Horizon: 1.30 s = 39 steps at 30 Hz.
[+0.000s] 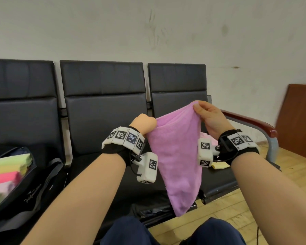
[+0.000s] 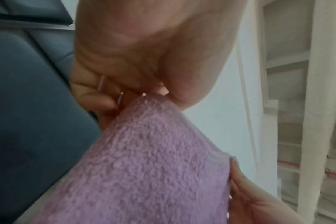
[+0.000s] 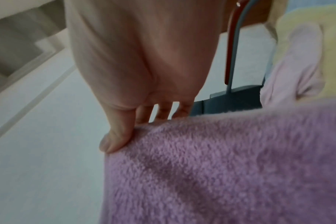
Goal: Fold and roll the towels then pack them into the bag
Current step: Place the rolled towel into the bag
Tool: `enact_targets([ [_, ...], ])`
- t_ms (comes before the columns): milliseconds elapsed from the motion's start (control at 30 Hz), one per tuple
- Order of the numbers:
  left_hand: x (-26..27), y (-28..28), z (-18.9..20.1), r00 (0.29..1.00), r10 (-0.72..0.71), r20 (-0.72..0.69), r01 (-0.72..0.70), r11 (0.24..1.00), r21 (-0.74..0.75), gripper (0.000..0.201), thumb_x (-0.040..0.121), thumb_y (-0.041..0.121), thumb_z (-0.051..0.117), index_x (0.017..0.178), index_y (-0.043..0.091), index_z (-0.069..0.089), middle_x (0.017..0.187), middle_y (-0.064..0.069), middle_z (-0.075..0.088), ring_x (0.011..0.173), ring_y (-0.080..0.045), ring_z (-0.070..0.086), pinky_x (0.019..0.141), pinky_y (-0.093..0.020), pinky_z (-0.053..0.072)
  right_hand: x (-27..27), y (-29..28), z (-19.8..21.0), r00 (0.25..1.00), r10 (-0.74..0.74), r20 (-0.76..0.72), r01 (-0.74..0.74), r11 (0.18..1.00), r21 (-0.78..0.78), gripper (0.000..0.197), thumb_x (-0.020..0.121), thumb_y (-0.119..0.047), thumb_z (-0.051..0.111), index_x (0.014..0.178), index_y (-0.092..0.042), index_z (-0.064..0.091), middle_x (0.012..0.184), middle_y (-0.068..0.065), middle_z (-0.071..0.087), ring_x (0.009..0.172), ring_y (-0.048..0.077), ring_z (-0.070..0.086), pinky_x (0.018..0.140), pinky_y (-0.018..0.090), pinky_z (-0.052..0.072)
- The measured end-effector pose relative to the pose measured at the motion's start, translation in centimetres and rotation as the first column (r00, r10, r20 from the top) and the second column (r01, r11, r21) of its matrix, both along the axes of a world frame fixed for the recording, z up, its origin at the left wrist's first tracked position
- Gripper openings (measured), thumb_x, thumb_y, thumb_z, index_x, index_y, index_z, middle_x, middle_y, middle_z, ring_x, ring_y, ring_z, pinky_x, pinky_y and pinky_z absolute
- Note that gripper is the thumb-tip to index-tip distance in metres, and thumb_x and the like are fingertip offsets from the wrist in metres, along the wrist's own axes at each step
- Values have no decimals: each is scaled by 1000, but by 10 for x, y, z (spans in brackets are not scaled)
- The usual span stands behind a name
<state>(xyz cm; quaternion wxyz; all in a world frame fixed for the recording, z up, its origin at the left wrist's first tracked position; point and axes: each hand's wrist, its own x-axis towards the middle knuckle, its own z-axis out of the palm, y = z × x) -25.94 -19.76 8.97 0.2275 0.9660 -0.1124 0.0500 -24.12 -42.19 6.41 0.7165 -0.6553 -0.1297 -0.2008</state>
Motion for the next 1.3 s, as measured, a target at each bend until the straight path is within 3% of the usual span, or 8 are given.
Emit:
enact_targets([
  [67,3,1,-1,993,36,-114,-51,990,-129,27,94,-4,38,111,-9,59,113,-25,61,103,-38,60,68,-31,48,3,-1,-8,998,-50,-27,49,998,-44,15,90,-21,64,103,-16,70,105,-1,69,102,15,60,97,35,46],
  [133,6,5,-2,947,16,-321,-147,910,-388,21,93,2,37,93,-2,58,86,-21,56,70,-32,58,43,-25,41,3,-2,-12,997,-67,-46,64,996,-58,11,89,-21,66,98,-20,72,104,-1,70,102,16,60,101,38,46],
  [333,-2,14,-9,727,-326,-604,-420,485,-767,30,92,-5,38,121,-7,45,116,-23,52,79,-32,63,53,-35,59,-4,-2,-9,988,-147,-52,140,983,-120,17,88,-19,68,104,-16,71,99,-3,70,91,11,63,84,30,52],
  [500,-23,20,1,733,-356,-579,-254,647,-719,20,91,-8,43,99,2,58,95,-15,60,76,-17,62,55,-21,57,-8,12,-1,978,-206,0,204,965,-165,18,90,-15,65,106,-7,69,75,-1,66,43,2,54,48,20,47],
  [700,-28,40,15,929,-22,-369,-268,647,-714,22,87,-4,45,94,8,61,76,-7,57,49,-11,53,36,-13,36,-12,34,7,991,-109,81,113,993,-43,7,90,-9,65,95,-8,69,63,1,66,54,8,60,57,18,51],
  [967,-20,53,42,986,143,-82,-146,527,-837,25,90,1,50,69,15,46,69,1,47,57,-9,47,52,-19,44,1,77,30,983,-177,57,177,984,13,17,95,-22,59,103,-7,62,68,-5,51,60,4,47,61,18,41],
  [1200,-18,71,47,948,310,70,-163,664,-730,20,81,1,54,77,14,69,47,3,55,44,-13,50,40,-16,41,-4,86,28,985,-170,30,171,983,-63,19,95,-27,58,106,-11,60,87,-6,59,79,6,54,79,24,47],
  [1300,-27,70,46,960,279,26,-225,821,-525,36,86,0,46,88,24,72,34,5,48,28,-7,44,32,-10,35,-12,89,29,981,-191,37,194,975,-105,22,95,-26,58,108,-8,61,91,-5,61,82,5,55,78,22,46],
])
